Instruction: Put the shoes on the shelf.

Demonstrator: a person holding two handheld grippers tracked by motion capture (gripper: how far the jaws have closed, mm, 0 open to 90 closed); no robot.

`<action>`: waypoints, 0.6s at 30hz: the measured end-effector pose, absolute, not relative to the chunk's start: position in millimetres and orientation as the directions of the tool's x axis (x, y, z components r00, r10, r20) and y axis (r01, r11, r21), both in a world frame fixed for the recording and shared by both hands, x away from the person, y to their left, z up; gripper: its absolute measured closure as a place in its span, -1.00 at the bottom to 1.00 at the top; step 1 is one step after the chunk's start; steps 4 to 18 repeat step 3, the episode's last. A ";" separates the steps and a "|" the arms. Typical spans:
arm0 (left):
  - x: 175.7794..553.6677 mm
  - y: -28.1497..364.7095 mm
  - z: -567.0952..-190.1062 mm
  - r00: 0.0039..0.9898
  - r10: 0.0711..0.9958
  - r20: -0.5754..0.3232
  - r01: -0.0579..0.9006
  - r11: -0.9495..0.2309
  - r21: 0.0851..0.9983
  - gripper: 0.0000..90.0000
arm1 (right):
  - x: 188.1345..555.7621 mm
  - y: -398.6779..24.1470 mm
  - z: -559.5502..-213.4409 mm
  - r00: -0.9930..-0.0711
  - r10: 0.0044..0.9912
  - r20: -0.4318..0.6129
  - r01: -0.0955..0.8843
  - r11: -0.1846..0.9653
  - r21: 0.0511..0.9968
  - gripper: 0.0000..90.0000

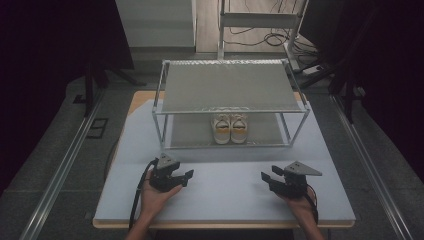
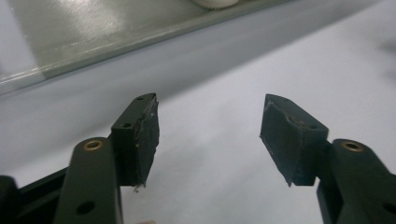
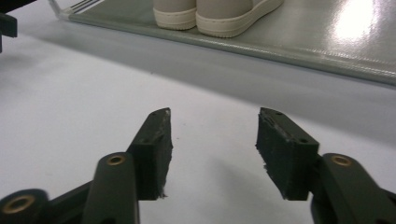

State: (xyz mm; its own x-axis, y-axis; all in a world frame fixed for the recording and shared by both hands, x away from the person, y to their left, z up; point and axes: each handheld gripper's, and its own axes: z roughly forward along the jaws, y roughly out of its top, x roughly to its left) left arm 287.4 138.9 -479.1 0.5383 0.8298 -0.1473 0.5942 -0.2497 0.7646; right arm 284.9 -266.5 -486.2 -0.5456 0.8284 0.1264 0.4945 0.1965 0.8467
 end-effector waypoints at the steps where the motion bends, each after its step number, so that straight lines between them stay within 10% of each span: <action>1: 287.9 139.4 -480.4 0.533 0.835 -0.137 0.596 -0.256 0.761 -0.20 | 285.5 -267.1 -485.9 -0.544 0.830 0.122 0.493 0.198 0.847 -0.06; 18: 290.1 141.6 -483.1 0.521 0.845 -0.121 0.606 -0.266 0.749 -0.24 | 290.0 -271.3 -486.1 -0.533 0.841 0.098 0.501 0.220 0.837 -0.19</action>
